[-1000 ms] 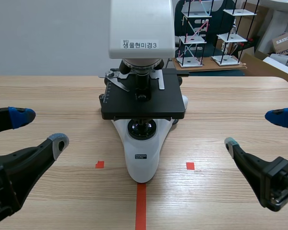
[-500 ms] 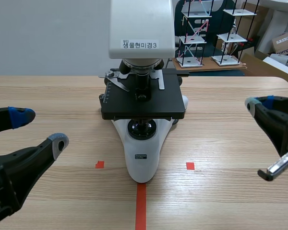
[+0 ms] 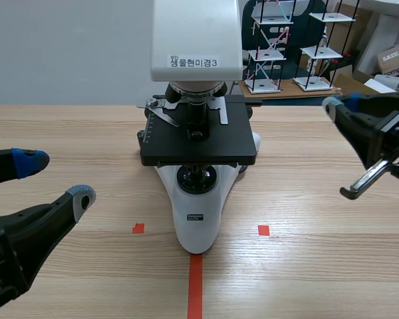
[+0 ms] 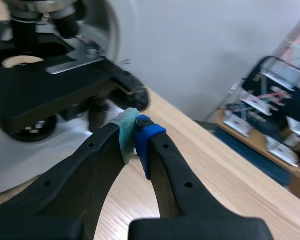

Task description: Point at the revolving nosepiece

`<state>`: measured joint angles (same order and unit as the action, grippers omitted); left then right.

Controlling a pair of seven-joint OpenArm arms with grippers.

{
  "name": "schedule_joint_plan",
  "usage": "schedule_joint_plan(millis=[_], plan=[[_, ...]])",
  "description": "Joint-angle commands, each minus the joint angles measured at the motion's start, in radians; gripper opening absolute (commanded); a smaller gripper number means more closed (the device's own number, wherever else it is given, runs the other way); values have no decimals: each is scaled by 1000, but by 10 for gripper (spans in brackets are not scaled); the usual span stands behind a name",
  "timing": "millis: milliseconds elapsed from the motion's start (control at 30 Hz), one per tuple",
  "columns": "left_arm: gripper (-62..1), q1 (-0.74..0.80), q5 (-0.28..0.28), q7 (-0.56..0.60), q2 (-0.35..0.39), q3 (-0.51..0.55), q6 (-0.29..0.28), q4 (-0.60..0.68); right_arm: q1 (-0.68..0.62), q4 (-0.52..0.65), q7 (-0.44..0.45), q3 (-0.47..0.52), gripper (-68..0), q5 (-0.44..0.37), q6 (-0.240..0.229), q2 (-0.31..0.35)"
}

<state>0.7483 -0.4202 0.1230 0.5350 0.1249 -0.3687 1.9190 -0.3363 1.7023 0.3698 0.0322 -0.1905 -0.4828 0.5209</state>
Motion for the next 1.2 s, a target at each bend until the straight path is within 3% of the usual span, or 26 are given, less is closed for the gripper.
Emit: schedule_joint_plan(millis=[0,267,500,667,767,933,1167], plan=[[-131,2,-6,11,0,-1,-1,6,35,-10,42,-4,-677,-7,-14,0],[-131,2,-6,11,0,-1,-1,6,176,-98,93,-51,-677,38,-137,0],[-131,2,-6,11,0,-1,-1,6,282,-148,93,-94,-677,63,-200,-1],[-131,2,-6,11,0,-1,-1,6,333,-190,97,-123,-677,80,-201,-7],[-131,2,-6,11,0,-1,-1,6,361,-214,97,-125,-677,100,-226,-31],[-131,2,-6,11,0,-1,-1,6,395,-234,98,-126,-677,160,-227,-76],[-131,2,-6,11,0,-1,-1,6,423,-235,109,-183,-677,169,-230,-84]])
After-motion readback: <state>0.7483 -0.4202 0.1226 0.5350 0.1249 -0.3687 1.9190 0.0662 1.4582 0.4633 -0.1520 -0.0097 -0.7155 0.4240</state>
